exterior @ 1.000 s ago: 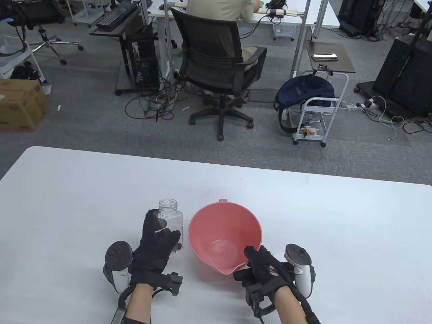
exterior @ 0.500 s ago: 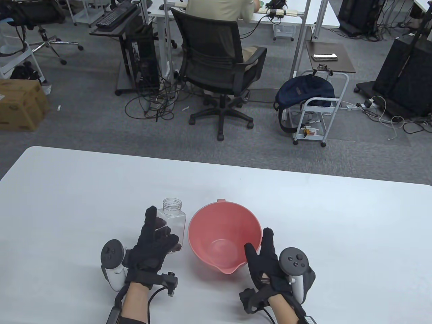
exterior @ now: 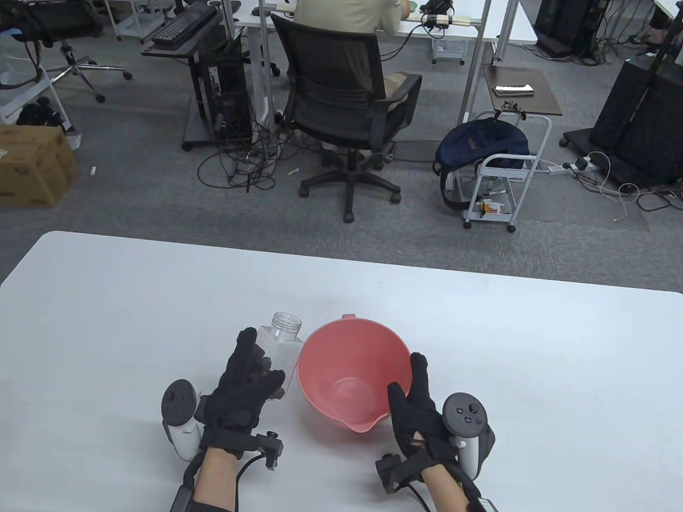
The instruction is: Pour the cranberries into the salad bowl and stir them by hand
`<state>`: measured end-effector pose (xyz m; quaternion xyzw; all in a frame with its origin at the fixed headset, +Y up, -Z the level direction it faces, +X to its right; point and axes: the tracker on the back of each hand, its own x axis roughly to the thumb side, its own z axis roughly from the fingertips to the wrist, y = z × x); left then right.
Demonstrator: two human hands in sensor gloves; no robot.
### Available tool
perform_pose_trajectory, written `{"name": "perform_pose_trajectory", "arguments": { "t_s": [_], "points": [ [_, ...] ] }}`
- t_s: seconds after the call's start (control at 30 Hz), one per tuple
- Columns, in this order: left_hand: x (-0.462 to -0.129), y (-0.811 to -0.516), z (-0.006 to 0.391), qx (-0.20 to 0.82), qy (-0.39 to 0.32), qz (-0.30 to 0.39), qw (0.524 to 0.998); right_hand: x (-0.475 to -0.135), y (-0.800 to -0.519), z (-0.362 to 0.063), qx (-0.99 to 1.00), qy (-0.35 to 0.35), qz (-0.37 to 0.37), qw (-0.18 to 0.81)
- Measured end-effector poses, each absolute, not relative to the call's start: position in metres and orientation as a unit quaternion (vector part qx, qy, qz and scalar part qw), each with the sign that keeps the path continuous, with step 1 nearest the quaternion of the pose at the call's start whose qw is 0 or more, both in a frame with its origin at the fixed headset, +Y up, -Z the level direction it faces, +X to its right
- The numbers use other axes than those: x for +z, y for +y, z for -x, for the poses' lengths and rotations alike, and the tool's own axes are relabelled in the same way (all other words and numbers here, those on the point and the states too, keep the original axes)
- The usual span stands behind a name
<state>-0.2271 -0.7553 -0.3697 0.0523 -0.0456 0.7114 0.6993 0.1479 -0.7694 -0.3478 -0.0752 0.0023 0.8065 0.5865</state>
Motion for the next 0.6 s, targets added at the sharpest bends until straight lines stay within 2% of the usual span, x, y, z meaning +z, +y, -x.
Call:
{"name": "perform_pose_trajectory", "arguments": {
  "t_s": [0.6],
  "points": [
    [-0.3643,-0.7453,0.2227,0.664,-0.046,-0.065,0.744,-0.3462,-0.7703,-0.1476,0.801,0.004,0.082,0.593]
  ]
}}
